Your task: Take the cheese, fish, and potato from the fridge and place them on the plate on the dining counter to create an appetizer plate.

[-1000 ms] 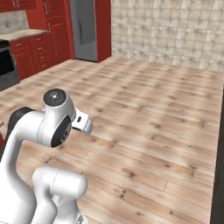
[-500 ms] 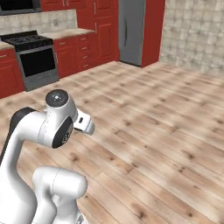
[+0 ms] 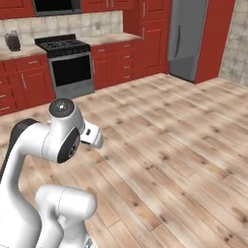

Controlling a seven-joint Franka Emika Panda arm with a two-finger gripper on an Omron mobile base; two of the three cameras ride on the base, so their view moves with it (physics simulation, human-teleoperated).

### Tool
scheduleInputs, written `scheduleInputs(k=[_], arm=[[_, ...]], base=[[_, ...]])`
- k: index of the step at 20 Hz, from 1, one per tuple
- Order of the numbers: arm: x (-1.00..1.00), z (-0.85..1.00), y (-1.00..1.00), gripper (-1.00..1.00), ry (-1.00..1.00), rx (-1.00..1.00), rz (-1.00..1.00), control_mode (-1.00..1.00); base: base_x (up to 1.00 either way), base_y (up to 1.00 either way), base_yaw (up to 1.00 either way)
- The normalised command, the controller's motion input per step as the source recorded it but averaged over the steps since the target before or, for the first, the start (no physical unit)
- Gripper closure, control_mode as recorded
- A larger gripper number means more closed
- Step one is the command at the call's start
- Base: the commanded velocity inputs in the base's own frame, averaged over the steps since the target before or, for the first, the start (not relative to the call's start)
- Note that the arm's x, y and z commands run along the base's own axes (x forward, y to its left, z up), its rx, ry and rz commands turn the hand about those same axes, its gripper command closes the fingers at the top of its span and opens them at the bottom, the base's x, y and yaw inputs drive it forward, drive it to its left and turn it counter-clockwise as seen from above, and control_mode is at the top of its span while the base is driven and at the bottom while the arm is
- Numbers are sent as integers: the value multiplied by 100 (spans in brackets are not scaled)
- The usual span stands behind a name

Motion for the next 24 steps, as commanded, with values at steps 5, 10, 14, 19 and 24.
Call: scheduleInputs(k=[5, 10, 14, 19, 24], arm=[[0, 0, 0, -100, 0, 0, 0, 100], [0, 0, 0, -100, 0, 0, 0, 100], [0, 0, 0, -100, 0, 0, 0, 100], [0, 0, 0, -100, 0, 0, 0, 100], [0, 0, 0, -100, 0, 0, 0, 100]], base=[[100, 0, 7], [100, 0, 0], [100, 11, -7], [100, 33, -12], [100, 47, -12]])
